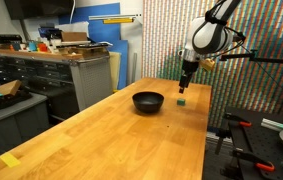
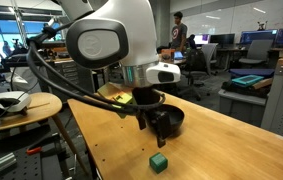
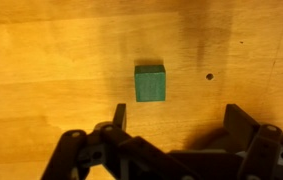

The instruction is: Put the green block into the black bowl

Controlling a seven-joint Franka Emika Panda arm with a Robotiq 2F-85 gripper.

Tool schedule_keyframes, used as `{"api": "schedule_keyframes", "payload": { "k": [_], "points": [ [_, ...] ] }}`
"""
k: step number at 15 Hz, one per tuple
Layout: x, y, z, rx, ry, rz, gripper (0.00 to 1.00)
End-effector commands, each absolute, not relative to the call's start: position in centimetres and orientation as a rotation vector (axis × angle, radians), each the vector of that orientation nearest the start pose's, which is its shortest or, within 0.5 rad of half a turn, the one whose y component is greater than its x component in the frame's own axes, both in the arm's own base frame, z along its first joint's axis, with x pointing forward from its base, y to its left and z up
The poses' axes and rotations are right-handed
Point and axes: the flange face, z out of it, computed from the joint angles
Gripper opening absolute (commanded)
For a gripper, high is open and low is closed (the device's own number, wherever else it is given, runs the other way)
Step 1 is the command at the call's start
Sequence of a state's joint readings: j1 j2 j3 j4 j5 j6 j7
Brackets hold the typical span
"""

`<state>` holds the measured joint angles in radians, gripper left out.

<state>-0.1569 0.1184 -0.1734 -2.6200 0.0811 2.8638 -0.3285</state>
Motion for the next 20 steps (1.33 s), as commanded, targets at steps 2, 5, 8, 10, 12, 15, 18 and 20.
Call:
{"api": "schedule_keyframes", "payload": {
  "k": [2, 5, 8, 10, 12, 15, 18, 20],
  "points": [
    [43.8, -17.1, 20.2, -3.175, 0.097, -0.213, 1.00],
    [44.3, -18.4, 18.8, -3.186, 0.087, -0.178, 1.00],
    [44.7, -19.4, 17.6, -3.186, 0.084, -0.149, 1.00],
    [45.0, -19.7, 17.0, -3.180, 0.078, -0.131, 1.00],
    [45.1, -19.5, 16.6, -3.171, 0.061, -0.113, 1.00],
    [45.2, -18.9, 16.2, -3.166, 0.034, -0.096, 1.00],
    [45.0, -18.6, 15.8, -3.158, 0.023, -0.069, 1.00],
    [44.8, -18.6, 15.5, -3.154, 0.027, -0.045, 0.87]
  ]
}}
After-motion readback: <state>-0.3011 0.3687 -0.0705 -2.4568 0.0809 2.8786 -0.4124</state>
